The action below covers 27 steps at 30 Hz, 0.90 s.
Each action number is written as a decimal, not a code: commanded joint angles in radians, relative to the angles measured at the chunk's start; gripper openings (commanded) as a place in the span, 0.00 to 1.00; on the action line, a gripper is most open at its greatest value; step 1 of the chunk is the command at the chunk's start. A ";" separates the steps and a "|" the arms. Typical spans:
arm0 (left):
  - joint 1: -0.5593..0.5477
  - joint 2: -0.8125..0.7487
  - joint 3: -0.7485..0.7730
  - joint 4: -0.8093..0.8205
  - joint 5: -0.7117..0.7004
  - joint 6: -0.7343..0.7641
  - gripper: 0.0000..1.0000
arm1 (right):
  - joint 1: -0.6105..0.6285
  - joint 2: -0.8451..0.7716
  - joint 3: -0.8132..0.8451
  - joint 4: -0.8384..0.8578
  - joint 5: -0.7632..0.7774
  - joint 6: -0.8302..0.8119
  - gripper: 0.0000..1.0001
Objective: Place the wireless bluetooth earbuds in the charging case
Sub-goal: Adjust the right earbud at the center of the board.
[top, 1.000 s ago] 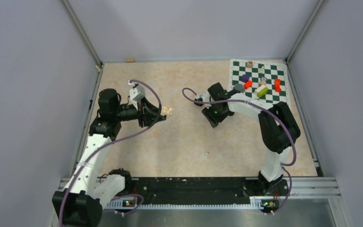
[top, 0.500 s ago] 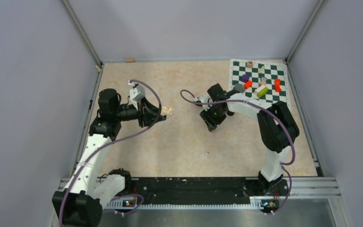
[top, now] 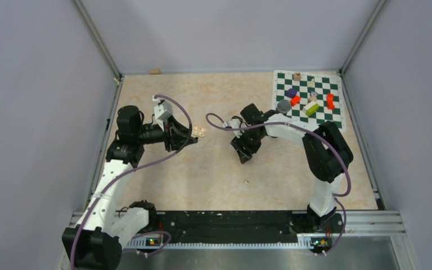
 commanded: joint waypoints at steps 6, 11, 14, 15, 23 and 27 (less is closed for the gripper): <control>0.007 -0.027 -0.008 0.040 0.024 0.002 0.00 | 0.022 -0.039 -0.022 0.064 0.193 -0.006 0.50; 0.008 -0.028 -0.006 0.040 0.028 -0.001 0.00 | 0.051 -0.027 -0.029 0.070 0.273 -0.021 0.51; 0.008 -0.030 -0.008 0.040 0.028 -0.003 0.00 | 0.053 -0.039 -0.031 0.066 0.298 -0.035 0.51; 0.008 -0.030 -0.006 0.040 0.028 -0.003 0.00 | 0.053 -0.045 -0.033 0.065 0.311 -0.041 0.51; 0.008 -0.024 -0.008 0.046 0.033 -0.008 0.00 | 0.053 -0.089 -0.043 0.059 0.370 -0.065 0.52; 0.008 -0.024 -0.008 0.048 0.033 -0.011 0.00 | 0.053 -0.092 -0.043 0.071 0.405 -0.060 0.52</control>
